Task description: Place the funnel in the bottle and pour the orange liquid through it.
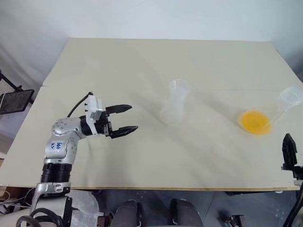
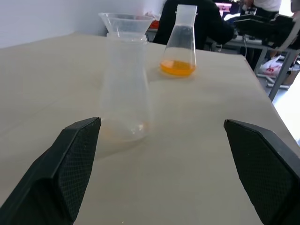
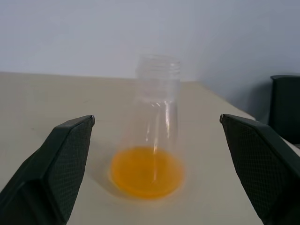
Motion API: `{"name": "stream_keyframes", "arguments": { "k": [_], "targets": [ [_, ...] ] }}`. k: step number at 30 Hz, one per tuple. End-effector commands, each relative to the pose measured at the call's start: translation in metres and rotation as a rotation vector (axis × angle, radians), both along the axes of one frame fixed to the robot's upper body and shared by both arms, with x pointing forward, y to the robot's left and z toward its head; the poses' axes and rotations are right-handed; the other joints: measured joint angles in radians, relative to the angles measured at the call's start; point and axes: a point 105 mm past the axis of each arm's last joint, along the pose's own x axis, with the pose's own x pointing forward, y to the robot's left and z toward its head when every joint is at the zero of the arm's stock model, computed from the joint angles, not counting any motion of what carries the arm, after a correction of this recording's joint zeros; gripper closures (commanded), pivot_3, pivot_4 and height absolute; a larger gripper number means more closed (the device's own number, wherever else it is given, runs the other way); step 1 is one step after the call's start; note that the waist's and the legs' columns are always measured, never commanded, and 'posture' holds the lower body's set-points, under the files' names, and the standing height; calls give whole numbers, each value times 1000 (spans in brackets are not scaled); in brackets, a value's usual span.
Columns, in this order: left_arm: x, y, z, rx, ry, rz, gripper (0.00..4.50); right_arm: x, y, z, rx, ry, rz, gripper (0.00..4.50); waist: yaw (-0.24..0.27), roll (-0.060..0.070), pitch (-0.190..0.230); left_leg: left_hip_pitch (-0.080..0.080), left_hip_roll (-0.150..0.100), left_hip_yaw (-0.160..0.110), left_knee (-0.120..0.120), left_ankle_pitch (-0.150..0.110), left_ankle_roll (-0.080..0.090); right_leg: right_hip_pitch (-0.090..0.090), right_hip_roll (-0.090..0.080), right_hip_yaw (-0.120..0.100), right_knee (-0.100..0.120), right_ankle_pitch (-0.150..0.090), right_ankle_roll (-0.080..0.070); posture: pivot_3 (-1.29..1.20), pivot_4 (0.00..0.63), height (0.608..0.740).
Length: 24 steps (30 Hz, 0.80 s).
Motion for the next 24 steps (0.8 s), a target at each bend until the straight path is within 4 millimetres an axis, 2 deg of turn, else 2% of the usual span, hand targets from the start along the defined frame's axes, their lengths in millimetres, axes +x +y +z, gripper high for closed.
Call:
{"name": "stream_keyframes", "arguments": {
  "k": [1, 5, 9, 14, 19, 24],
  "targets": [
    [-8, -3, 9, -24, -32, -15, 32, 16, -11, 9, -14, 29, 0, 0, -4, 0, 0, 0, 0, 0, 0, 0, 0, 0, 0, 0, 0, 0, 0, 0, 150, 740],
    [-9, -1, 12, -59, -41, 15, 32, 37, -26, 19, -2, 33, -17, 0, -5, 0, 0, 0, 0, 0, 0, 0, 0, 0, 0, 0, 1, 0, 0, 0, 150, 740],
    [-10, -1, 16, -94, -48, 46, 32, 63, -26, 28, 30, 51, 57, 0, -5, 0, 0, 0, 0, 0, 0, 0, 0, 0, -1, -1, 1, 0, 0, 0, 150, 740],
    [-10, 2, 16, -94, -57, 65, 32, 84, -30, 36, 41, 57, 79, 0, -5, 0, 0, 0, 0, 0, 0, 0, 0, 0, -1, -1, 1, 0, 0, 0, 150, 740],
    [-11, 1, 17, -99, -65, 70, 32, 95, -40, 40, 58, 48, 40, 0, -4, 0, 0, -1, 0, 0, 0, 0, 0, 0, -1, -1, 0, 0, 0, 0, 150, 740],
    [-12, 2, 17, -100, -68, 72, 32, 102, -37, 41, 61, 48, 69, 0, -6, 0, 0, -1, 0, 0, 0, 0, 0, 0, -1, -1, 0, 0, 0, 0, 150, 740]
  ]
}}
